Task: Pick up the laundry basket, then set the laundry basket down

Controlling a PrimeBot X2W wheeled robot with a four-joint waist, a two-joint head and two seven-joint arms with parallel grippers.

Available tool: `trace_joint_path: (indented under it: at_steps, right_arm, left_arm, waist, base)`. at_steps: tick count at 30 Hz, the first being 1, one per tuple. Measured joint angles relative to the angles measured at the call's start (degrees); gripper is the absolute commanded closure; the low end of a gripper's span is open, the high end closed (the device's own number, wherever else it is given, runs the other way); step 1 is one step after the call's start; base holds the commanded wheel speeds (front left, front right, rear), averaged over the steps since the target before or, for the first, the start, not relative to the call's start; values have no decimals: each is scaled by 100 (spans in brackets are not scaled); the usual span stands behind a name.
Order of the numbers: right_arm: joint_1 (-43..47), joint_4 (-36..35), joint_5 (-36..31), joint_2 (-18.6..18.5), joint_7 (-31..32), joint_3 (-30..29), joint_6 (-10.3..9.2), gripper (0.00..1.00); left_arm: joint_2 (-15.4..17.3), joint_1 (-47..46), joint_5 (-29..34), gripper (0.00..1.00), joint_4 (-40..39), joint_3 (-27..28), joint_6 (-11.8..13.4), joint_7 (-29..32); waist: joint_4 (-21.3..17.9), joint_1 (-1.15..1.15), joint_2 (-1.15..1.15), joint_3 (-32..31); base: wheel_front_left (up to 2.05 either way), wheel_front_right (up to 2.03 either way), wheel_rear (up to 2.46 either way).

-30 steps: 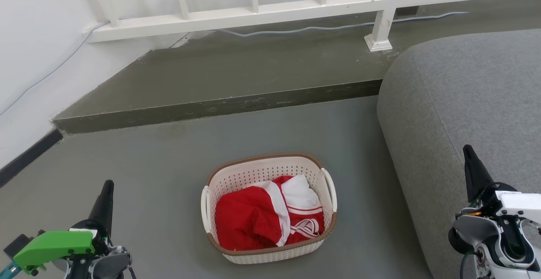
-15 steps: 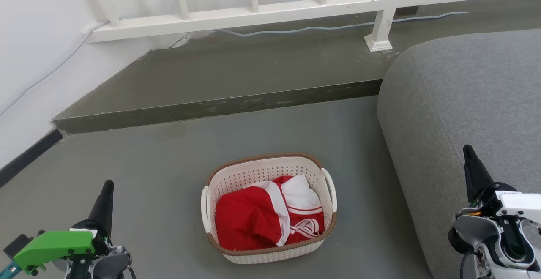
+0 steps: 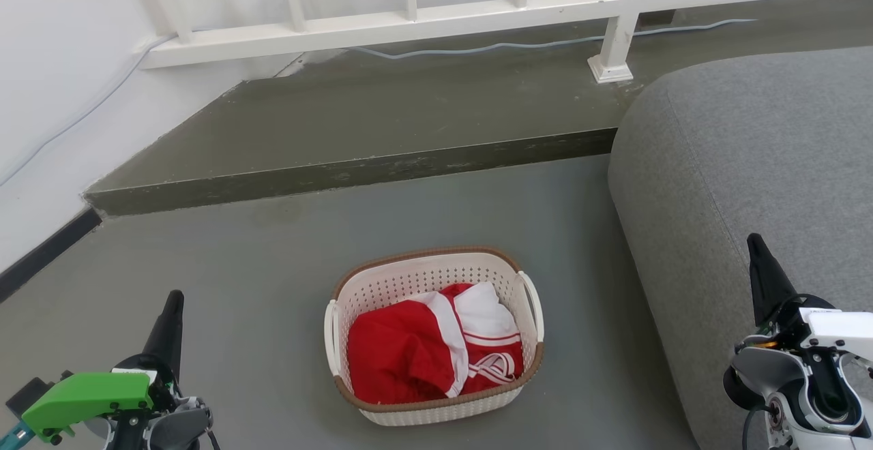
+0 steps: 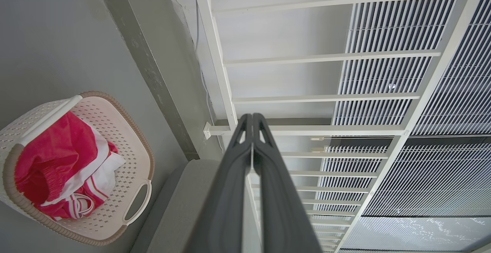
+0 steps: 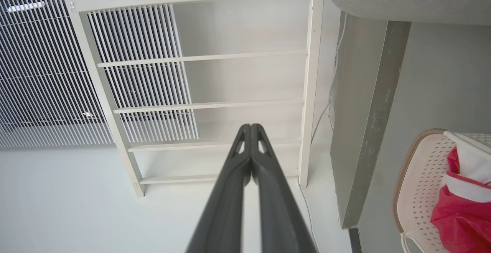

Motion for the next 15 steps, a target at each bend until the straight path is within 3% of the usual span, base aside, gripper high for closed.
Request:
trace_joint_path:
  at_steps: [15]
  right_arm:
    - [0, 0, 0, 0, 0, 0, 0, 100]
  left_arm:
    - [0, 0, 0, 100, 0, 0, 0, 0]
  waist:
    - [0, 0, 0, 0]
  base:
    - [0, 0, 0]
